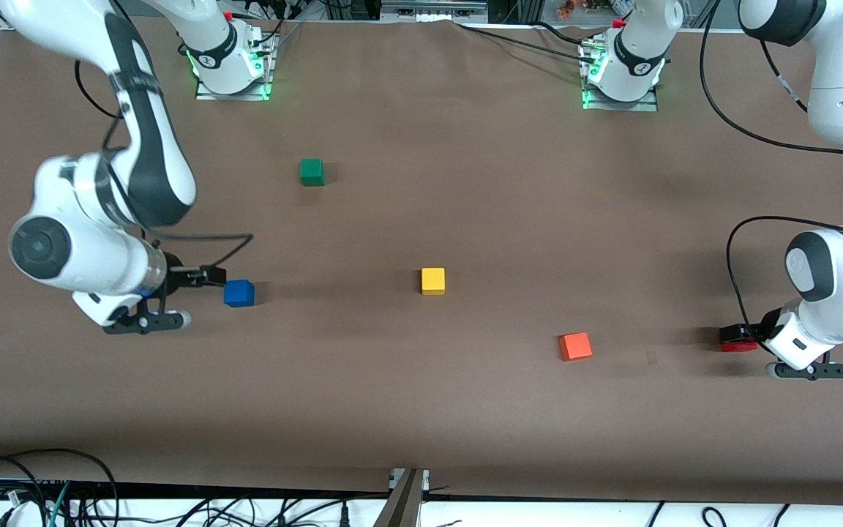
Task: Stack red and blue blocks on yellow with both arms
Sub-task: 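Lower the right gripper onto blue block while the left gripper reaches red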
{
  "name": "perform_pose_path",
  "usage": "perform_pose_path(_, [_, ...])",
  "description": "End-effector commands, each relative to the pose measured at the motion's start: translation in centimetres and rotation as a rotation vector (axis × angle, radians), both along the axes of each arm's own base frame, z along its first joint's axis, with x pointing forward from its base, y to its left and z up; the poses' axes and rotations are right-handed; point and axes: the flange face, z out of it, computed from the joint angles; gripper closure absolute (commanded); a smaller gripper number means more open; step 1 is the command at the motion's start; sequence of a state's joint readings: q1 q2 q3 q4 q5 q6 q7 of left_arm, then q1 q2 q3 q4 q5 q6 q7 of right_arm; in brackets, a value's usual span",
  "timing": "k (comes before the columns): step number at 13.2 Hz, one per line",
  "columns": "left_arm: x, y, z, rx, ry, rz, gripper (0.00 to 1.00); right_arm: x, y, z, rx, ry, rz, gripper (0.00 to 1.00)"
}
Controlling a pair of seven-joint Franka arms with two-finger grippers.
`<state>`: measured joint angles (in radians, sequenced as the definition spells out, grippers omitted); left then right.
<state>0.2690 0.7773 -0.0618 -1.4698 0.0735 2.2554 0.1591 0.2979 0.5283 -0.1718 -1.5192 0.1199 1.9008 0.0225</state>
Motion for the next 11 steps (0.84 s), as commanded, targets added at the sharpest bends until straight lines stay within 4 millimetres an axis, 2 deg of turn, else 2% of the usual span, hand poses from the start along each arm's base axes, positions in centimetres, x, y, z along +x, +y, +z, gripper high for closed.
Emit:
perform_pose_path(1, [0.3,1.0,-0.4,0.009,-0.013,-0.016,0.00,0.1,-0.9,-4.0,0.015,-0.003,-0.015,0.00])
perform_pose_path(3, [0.2,1.1,-0.8,0.005,-0.010,-0.014,0.00,-1.1,-1.2,-7.0,0.083,0.006,-0.076,0.00])
perform_pose_path(6, [0.0,1.4,-1.2,-0.003,-0.004,-0.003,0.00,-3.1,-2.1,-10.7,0.091,-0.013,-0.084,0.00])
perform_pose_path(7, [0.0,1.3,-1.2,-0.004,-0.004,-0.005,0.11,-3.7,-2.4,-11.6,0.088,-0.016,-0.075,0.00])
perform_pose_path(8, [-0.1,1.4,-1.3,-0.004,-0.001,-0.003,0.28,-4.0,-2.5,-12.2,0.086,-0.018,-0.074,0.00])
perform_pose_path(9, [-0.1,1.4,-1.3,-0.004,-0.001,-0.003,0.53,-4.4,-2.7,-12.7,0.083,-0.018,-0.077,0.00])
perform_pose_path(10, [-0.1,1.5,-1.4,-0.005,0.001,-0.002,0.73,-4.9,-2.1,-13.3,0.086,-0.018,-0.070,0.00])
perform_pose_path(11, [-0.2,1.4,-1.4,-0.006,0.002,-0.001,0.84,-5.3,-2.2,-13.5,0.090,-0.017,-0.076,0.00])
